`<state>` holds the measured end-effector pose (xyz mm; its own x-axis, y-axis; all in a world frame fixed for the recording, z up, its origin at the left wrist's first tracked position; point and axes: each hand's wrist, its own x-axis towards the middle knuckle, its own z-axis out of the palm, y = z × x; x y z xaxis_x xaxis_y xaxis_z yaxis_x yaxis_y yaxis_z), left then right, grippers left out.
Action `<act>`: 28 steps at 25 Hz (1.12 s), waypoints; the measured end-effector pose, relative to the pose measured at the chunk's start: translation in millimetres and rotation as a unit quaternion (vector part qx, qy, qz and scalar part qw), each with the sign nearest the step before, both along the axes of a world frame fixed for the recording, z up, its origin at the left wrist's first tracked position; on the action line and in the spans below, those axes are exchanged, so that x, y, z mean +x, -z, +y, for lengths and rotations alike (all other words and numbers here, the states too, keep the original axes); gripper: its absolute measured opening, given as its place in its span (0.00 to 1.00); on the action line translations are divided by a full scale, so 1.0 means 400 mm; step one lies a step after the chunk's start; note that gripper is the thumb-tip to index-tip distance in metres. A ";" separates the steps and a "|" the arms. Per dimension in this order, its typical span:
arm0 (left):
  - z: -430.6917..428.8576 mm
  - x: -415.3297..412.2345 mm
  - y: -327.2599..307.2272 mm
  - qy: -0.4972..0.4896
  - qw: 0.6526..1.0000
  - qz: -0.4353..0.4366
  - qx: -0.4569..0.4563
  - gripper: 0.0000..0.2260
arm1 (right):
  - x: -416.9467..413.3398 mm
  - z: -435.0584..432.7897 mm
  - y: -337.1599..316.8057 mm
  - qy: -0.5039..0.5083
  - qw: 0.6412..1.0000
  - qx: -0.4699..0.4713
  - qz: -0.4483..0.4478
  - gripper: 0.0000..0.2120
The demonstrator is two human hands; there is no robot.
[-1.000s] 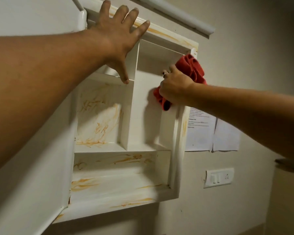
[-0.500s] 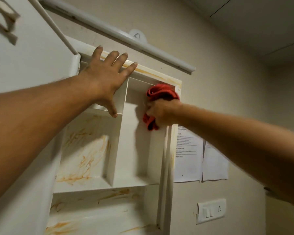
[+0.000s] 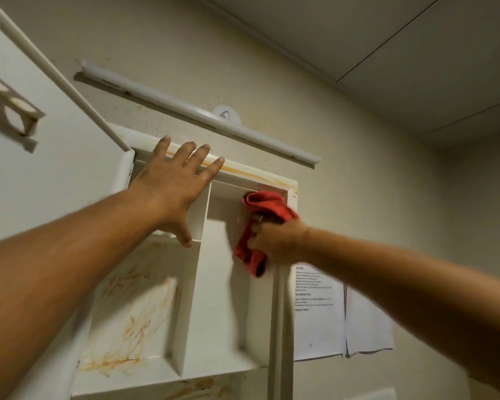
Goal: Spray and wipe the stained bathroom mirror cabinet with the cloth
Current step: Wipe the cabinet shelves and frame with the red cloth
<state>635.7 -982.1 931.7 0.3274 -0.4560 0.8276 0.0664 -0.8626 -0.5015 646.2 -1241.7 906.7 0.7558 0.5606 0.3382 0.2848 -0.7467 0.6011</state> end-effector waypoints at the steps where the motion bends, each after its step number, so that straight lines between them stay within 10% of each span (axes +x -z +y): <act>1: -0.002 -0.002 0.002 0.004 1.000 0.001 -0.001 0.75 | 0.002 -0.005 0.075 0.002 1.000 -0.010 0.025 0.14; 6: -0.004 -0.010 0.006 -0.006 1.000 0.005 -0.003 0.74 | -0.030 -0.002 0.261 -0.009 0.982 -0.149 0.114 0.13; 11: 0.002 -0.002 0.004 -0.006 1.000 0.003 -0.003 0.74 | 0.002 0.006 -0.052 0.094 0.971 -0.147 -0.161 0.13; 16: -0.001 -0.011 0.005 -0.005 1.000 0.006 -0.003 0.74 | -0.055 0.023 0.250 0.102 0.983 -0.141 0.060 0.14; 18: -0.001 -0.011 0.008 -0.002 1.000 0.004 -0.005 0.73 | -0.053 0.019 0.145 0.114 0.977 -0.180 0.010 0.12; 22: 0.002 -0.004 0.006 -0.003 1.000 0.003 -0.002 0.73 | 0.011 0.028 -0.010 0.134 0.960 -0.064 -0.238 0.15; 28: 0.003 -0.003 0.006 -0.002 1.000 0.002 0.003 0.73 | 0.025 0.086 0.214 0.141 0.986 0.041 -0.077 0.09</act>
<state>634.5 -980.8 929.4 0.3325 -0.4607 0.8229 0.0668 -0.8589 -0.5078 656.2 -1207.4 821.0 0.8138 0.3019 0.4965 -0.0306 -0.8310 0.5554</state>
